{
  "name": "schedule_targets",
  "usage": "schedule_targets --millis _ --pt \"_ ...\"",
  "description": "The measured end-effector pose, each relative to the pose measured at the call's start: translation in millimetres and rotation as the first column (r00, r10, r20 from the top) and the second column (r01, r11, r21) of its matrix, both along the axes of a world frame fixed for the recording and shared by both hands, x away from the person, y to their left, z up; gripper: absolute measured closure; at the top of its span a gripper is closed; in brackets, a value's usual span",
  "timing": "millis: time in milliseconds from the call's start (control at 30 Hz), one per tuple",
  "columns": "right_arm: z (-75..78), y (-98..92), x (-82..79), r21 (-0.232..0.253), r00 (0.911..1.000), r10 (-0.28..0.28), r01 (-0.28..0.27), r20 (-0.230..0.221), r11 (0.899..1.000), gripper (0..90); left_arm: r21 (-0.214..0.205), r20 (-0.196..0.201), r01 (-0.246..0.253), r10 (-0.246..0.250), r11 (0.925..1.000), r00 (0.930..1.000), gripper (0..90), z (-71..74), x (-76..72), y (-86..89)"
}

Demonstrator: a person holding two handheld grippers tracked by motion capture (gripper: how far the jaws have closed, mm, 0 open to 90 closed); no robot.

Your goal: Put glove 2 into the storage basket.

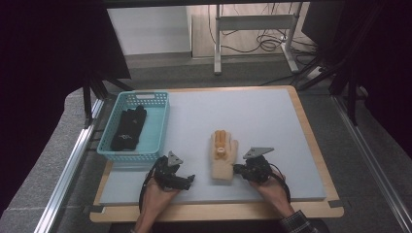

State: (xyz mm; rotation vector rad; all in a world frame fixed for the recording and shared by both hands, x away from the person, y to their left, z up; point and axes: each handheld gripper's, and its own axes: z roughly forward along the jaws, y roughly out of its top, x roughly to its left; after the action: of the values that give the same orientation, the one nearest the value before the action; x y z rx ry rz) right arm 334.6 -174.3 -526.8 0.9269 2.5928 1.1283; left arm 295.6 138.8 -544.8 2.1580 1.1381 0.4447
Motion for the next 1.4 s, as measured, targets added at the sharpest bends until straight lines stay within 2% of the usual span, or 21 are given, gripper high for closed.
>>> schedule_targets --millis 200,333,533,667,733,767,867,1100,1233,1400 --pt "-2.0 21.8 -0.9 0.009 0.9991 0.042 -0.042 0.000 0.999 82.8 0.008 0.006 -0.028 0.028 0.9996 0.9996 4.1 3.0 -5.7 11.7" --pt "-4.3 38.6 1.3 0.012 0.9983 0.058 -0.058 0.002 0.998 82.6 0.023 -0.008 -0.034 0.034 0.9991 0.9994 4.0 2.6 -8.0 19.3" --pt "-7.0 60.8 6.0 0.012 0.9975 0.068 -0.068 0.019 0.998 81.5 0.026 -0.013 -0.023 0.023 0.9994 0.9996 3.9 0.9 -9.3 24.0" --pt "-7.6 68.7 6.3 -0.002 0.9963 0.074 -0.074 0.043 0.997 80.4 -0.006 0.002 -0.003 0.003 1.0000 1.0000 3.0 -2.9 -8.7 22.5" --pt "-6.2 67.2 5.2 -0.011 0.9961 0.076 -0.076 0.045 0.997 78.1 -0.045 -0.002 0.000 0.000 0.9990 1.0000 3.4 -6.3 -8.1 25.6" --pt "-5.1 65.1 4.3 -0.011 0.9958 0.077 -0.077 0.049 0.997 77.2 -0.055 0.002 0.002 -0.002 0.9985 1.0000 2.8 -7.6 -8.2 27.1" --pt "-1.2 53.9 3.2 -0.008 0.9962 0.060 -0.059 0.063 0.998 71.8 -0.052 0.003 0.001 -0.001 0.9986 1.0000 2.9 -7.6 -8.3 26.5" --pt "5.3 13.2 10.1 -0.008 0.9943 -0.052 0.053 0.093 0.999 52.4 -0.056 0.000 0.000 0.001 0.9984 1.0000 2.9 -7.9 -8.2 26.8" --pt "8.9 -15.5 13.4 -0.005 0.9882 -0.116 0.117 0.100 0.993 38.8 -0.057 0.001 -0.002 0.002 0.9984 1.0000 2.8 -8.0 -8.2 26.7" --pt "12.1 -46.4 14.7 -0.003 0.9775 -0.175 0.176 0.118 0.984 29.2 -0.057 0.002 -0.002 0.002 0.9984 1.0000 2.8 -8.1 -8.2 26.6"
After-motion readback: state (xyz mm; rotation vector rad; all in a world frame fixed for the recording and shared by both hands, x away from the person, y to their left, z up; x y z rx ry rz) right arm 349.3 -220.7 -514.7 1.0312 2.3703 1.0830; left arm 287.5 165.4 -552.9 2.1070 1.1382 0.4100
